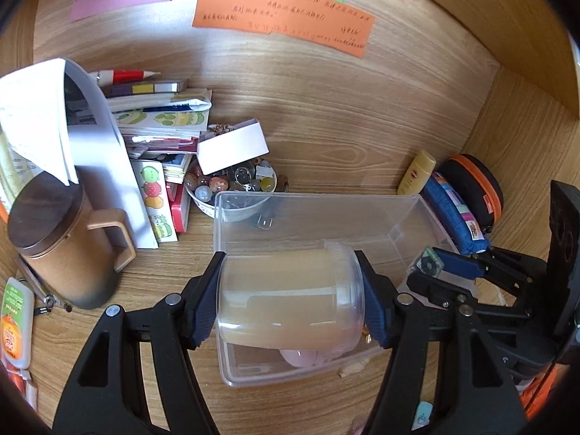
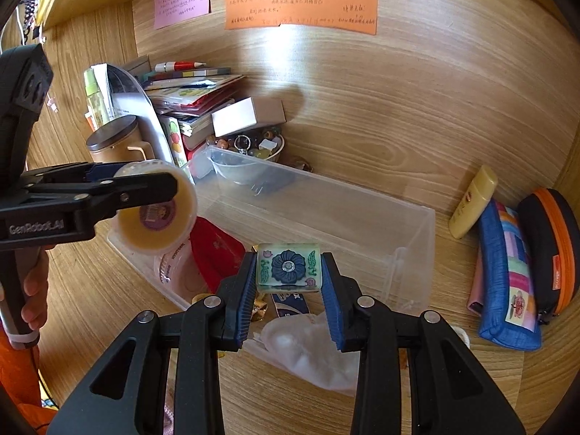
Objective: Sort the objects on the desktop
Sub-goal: 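Carry the tape roll and flower eraser over the clear box with both grippers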
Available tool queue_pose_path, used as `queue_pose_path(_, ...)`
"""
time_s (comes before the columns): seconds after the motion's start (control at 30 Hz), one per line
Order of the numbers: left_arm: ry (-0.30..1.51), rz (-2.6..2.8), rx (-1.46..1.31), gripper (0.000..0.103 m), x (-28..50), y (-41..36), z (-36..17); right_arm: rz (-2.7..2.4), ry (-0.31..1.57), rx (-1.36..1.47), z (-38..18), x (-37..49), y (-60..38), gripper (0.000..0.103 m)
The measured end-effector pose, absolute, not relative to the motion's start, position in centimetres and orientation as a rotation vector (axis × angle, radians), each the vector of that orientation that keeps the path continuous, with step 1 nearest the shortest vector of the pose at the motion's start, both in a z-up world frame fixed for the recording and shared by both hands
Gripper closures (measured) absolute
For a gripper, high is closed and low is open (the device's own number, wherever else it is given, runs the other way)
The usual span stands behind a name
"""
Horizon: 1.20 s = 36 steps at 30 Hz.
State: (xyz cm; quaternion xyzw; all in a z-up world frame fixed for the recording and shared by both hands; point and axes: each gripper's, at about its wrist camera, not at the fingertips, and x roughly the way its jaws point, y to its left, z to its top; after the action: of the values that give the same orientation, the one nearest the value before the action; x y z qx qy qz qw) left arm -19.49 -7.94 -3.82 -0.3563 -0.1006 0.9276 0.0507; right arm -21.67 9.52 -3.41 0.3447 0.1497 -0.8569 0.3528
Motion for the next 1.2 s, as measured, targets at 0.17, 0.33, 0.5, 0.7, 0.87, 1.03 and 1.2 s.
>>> queue_pose_path(0.17, -0.294, 2.809, -1.103, 0.037, -20.9, -7.8, -3.9, -2.206, 0.385, 0.916, -3.8, -22.5, 9.1, 0.072)
queue_pose_path(0.33, -0.29, 2.791, -1.126, 0.037, -22.2, -7.7, -4.0, -2.199, 0.37, 0.964, -4.6, -23.4, 8.9, 0.072)
queue_pose_path(0.5, -0.276, 2.778, -1.15, 0.037, -23.1, -7.5, -4.3, -2.197, 0.363, 0.983, -4.9, -23.8, 8.8, 0.072)
queue_pose_path(0.7, -0.279, 2.756, -1.17, 0.037, -23.9, -7.0, -5.0, -2.208, 0.39, 0.995, -5.4, -24.1, 8.3, 0.072)
queue_pose_path(0.87, -0.242, 2.772, -1.19, 0.037, -24.2, -6.5, -5.5, -2.2, 0.397, 1.024, -6.1, -24.5, 8.1, 0.072)
queue_pose_path(1.03, -0.204, 2.766, -1.236, 0.037, -24.6, -5.9, -6.7, -2.201, 0.406, 1.028, -6.6, -24.7, 8.0, 0.072)
queue_pose_path(1.2, -0.172, 2.758, -1.255, 0.037, -24.8, -5.3, -7.1, -2.205, 0.405, 1.032, -7.1, -24.8, 8.0, 0.072)
